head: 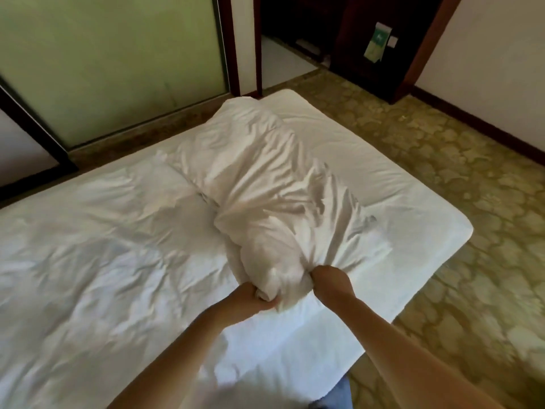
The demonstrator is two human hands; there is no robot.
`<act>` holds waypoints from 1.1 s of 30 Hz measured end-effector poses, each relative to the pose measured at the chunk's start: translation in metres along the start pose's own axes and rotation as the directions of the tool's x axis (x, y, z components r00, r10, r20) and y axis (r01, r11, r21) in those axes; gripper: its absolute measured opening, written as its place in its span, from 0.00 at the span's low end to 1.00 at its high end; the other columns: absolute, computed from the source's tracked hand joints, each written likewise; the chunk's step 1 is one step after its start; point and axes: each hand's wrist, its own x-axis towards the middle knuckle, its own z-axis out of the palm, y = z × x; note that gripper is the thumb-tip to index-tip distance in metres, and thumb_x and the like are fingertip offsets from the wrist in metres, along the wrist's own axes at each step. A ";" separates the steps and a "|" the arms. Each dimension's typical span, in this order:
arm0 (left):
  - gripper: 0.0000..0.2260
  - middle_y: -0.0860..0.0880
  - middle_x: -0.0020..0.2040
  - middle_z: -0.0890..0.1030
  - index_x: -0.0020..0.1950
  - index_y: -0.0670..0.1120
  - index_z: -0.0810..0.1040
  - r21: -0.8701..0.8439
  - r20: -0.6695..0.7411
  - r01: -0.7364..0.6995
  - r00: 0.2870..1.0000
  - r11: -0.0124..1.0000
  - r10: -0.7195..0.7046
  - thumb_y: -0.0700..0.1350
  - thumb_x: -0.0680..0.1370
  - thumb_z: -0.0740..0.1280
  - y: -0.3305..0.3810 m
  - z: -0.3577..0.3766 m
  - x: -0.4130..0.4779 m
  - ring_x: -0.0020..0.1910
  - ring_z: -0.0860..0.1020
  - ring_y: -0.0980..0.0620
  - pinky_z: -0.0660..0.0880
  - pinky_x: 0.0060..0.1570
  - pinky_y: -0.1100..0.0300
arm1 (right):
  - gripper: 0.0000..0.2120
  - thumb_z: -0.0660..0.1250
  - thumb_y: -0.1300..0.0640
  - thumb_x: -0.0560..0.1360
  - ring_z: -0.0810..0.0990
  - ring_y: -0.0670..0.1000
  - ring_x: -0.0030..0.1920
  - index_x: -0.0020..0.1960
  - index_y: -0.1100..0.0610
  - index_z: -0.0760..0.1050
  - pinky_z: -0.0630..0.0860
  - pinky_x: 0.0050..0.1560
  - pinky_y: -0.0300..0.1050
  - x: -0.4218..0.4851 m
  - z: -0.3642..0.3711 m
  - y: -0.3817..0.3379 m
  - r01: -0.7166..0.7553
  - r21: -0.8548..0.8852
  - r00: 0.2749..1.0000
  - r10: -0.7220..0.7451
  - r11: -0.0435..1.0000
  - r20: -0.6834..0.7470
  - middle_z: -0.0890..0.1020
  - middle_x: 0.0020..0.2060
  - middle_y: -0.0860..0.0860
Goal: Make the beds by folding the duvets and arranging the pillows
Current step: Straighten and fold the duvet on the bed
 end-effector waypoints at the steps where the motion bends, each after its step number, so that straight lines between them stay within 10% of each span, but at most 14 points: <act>1: 0.17 0.56 0.37 0.79 0.48 0.46 0.78 0.071 0.010 -0.002 1.000 0.997 0.001 0.56 0.68 0.73 -0.019 -0.009 -0.016 0.39 0.76 0.60 0.75 0.42 0.61 | 0.16 0.54 0.59 0.80 0.76 0.56 0.60 0.61 0.55 0.76 0.72 0.58 0.45 -0.010 0.007 -0.015 0.029 -0.002 1.000 -0.029 1.000 -0.001 0.79 0.58 0.53; 4: 0.27 0.50 0.52 0.80 0.53 0.47 0.75 0.351 0.035 0.135 0.987 0.927 -0.157 0.59 0.58 0.70 -0.080 -0.019 -0.055 0.54 0.79 0.52 0.77 0.53 0.56 | 0.16 0.51 0.56 0.82 0.74 0.55 0.63 0.64 0.55 0.74 0.69 0.60 0.45 -0.039 0.044 -0.051 0.127 -0.042 0.986 -0.122 0.991 0.117 0.77 0.61 0.55; 7: 0.12 0.56 0.49 0.77 0.50 0.48 0.79 0.481 0.235 0.192 0.912 0.855 -0.337 0.52 0.71 0.67 -0.115 -0.024 -0.086 0.53 0.77 0.64 0.69 0.44 0.75 | 0.14 0.59 0.57 0.79 0.74 0.55 0.63 0.63 0.58 0.74 0.71 0.60 0.46 -0.047 0.075 -0.068 0.152 -0.154 0.908 -0.076 0.976 0.412 0.76 0.62 0.54; 12: 0.08 0.52 0.37 0.70 0.41 0.50 0.70 -0.131 -0.097 0.445 0.884 0.886 -0.458 0.52 0.75 0.65 -0.141 -0.055 -0.079 0.40 0.71 0.52 0.64 0.36 0.62 | 0.17 0.57 0.50 0.80 0.75 0.56 0.62 0.62 0.59 0.73 0.71 0.59 0.48 -0.027 0.084 -0.071 -0.092 -0.014 0.888 0.088 0.996 0.451 0.76 0.60 0.54; 16: 0.16 0.49 0.51 0.75 0.58 0.48 0.70 -0.436 -0.141 0.421 0.841 0.795 -0.523 0.59 0.77 0.62 -0.144 -0.060 -0.035 0.49 0.73 0.50 0.69 0.48 0.56 | 0.19 0.54 0.49 0.81 0.73 0.57 0.63 0.65 0.60 0.68 0.70 0.60 0.45 0.000 0.092 -0.072 -0.335 0.201 0.909 0.259 0.920 0.327 0.75 0.61 0.56; 20: 0.36 0.46 0.58 0.78 0.62 0.50 0.70 -0.760 -0.091 0.254 0.870 0.599 -0.484 0.70 0.62 0.71 -0.134 -0.052 0.026 0.54 0.78 0.46 0.74 0.55 0.50 | 0.26 0.56 0.44 0.79 0.65 0.57 0.68 0.73 0.54 0.59 0.64 0.67 0.48 0.028 0.097 -0.080 -0.180 0.135 0.983 0.176 0.974 0.042 0.65 0.69 0.55; 23: 0.42 0.48 0.60 0.78 0.68 0.49 0.65 -0.869 -0.229 0.052 0.839 0.492 -0.493 0.59 0.60 0.79 -0.124 -0.037 0.061 0.56 0.78 0.48 0.75 0.57 0.53 | 0.30 0.48 0.41 0.77 0.69 0.59 0.65 0.69 0.60 0.65 0.65 0.67 0.49 0.063 0.087 -0.097 -0.049 0.321 0.994 0.076 0.946 -0.074 0.70 0.66 0.58; 26: 0.29 0.49 0.58 0.77 0.63 0.51 0.67 -0.727 -0.439 -0.013 0.777 0.686 -0.451 0.44 0.66 0.75 -0.106 -0.013 0.080 0.58 0.77 0.47 0.74 0.54 0.57 | 0.32 0.47 0.43 0.76 0.69 0.62 0.64 0.68 0.65 0.66 0.65 0.65 0.53 0.101 0.065 -0.112 0.096 0.287 0.977 -0.035 0.953 -0.211 0.71 0.64 0.63; 29: 0.25 0.51 0.60 0.79 0.71 0.54 0.63 -0.340 -0.547 0.111 0.784 0.934 -0.293 0.53 0.75 0.67 -0.074 0.018 0.082 0.56 0.79 0.50 0.74 0.51 0.61 | 0.43 0.60 0.37 0.74 0.57 0.61 0.72 0.77 0.58 0.45 0.57 0.72 0.52 0.141 0.040 -0.139 0.154 0.158 0.988 -0.150 0.975 -0.038 0.56 0.73 0.60; 33: 0.27 0.49 0.59 0.80 0.74 0.51 0.60 0.162 -0.563 0.241 0.819 0.957 -0.111 0.56 0.78 0.61 -0.055 0.016 0.083 0.56 0.79 0.49 0.74 0.57 0.58 | 0.56 0.66 0.37 0.70 0.67 0.67 0.66 0.74 0.53 0.26 0.69 0.62 0.59 0.190 0.044 -0.164 0.135 -0.229 0.983 -0.102 0.964 0.149 0.57 0.71 0.69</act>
